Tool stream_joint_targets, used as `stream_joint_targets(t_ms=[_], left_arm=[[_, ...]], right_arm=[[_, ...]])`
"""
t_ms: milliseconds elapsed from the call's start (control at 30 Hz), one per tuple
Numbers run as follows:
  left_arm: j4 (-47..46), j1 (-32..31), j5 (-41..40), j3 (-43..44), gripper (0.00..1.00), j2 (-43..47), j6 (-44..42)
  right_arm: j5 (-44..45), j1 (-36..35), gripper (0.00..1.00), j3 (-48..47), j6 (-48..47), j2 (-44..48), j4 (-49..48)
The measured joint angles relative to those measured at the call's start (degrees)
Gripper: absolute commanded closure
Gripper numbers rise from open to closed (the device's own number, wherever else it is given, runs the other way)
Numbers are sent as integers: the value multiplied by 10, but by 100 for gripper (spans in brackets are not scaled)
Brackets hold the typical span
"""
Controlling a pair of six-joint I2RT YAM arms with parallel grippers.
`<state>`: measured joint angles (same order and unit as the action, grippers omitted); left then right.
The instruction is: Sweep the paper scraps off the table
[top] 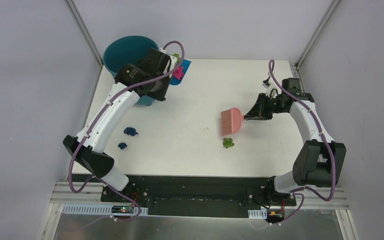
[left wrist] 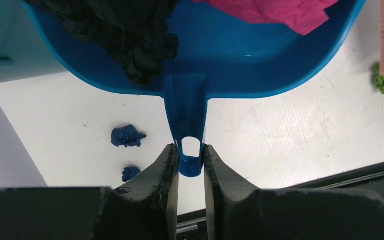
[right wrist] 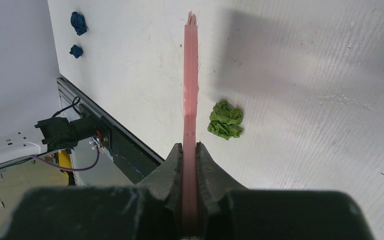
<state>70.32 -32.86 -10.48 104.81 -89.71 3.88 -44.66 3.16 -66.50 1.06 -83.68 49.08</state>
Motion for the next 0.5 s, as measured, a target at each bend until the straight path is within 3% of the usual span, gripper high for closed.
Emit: stream_joint_targets(t_ms=[500], left_arm=[[7,87,94,101,100,-59,12]], right_arm=[[-4,0,100,4,0,0,0]])
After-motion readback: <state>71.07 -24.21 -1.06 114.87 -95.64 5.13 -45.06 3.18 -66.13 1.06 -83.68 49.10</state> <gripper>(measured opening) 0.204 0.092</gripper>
